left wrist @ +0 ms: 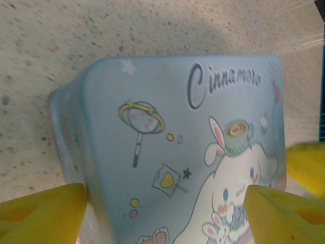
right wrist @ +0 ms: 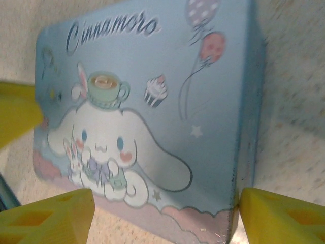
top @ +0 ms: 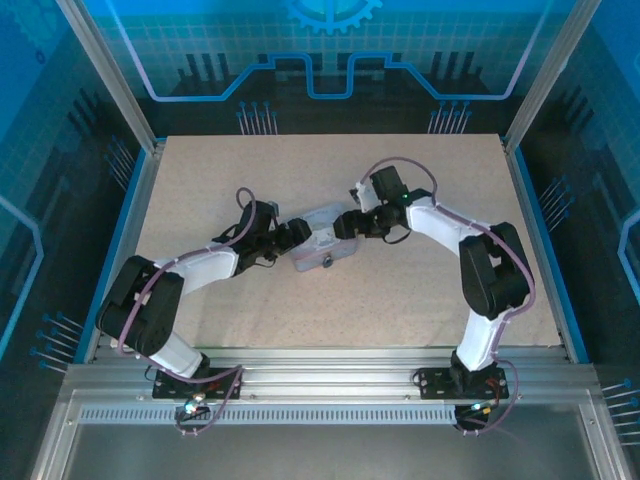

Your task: Unlock the padlock with the key

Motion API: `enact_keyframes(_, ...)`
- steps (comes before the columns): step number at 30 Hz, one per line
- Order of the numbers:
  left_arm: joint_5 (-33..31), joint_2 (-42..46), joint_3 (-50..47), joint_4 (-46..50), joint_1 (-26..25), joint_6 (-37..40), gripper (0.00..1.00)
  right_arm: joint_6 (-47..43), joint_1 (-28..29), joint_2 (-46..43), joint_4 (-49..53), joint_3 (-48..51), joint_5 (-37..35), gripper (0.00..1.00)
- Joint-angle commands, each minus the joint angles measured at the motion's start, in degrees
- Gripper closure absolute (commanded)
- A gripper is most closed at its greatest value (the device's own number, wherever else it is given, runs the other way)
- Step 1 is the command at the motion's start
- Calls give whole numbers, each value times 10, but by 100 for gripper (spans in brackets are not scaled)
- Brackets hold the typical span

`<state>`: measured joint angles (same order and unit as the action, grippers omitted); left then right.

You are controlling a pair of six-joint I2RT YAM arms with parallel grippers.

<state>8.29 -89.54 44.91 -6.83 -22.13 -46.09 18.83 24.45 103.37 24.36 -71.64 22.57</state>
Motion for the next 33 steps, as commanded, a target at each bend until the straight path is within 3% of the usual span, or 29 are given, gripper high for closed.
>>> enact_keyframes(1,11,12,32,23,6,35,18,15,19,-24,-20,23,0,23)
enact_keyframes(18,15,-33,100,76,36,76,18,41,32,-7,-27,10,-23,22)
enact_keyframes(28,-8,28,66,111,60,109,17,56,14,-78,17,38,-164,19)
enact_keyframes(33,-6,91,31,122,50,90,17,76,-9,-75,70,14,-226,29)
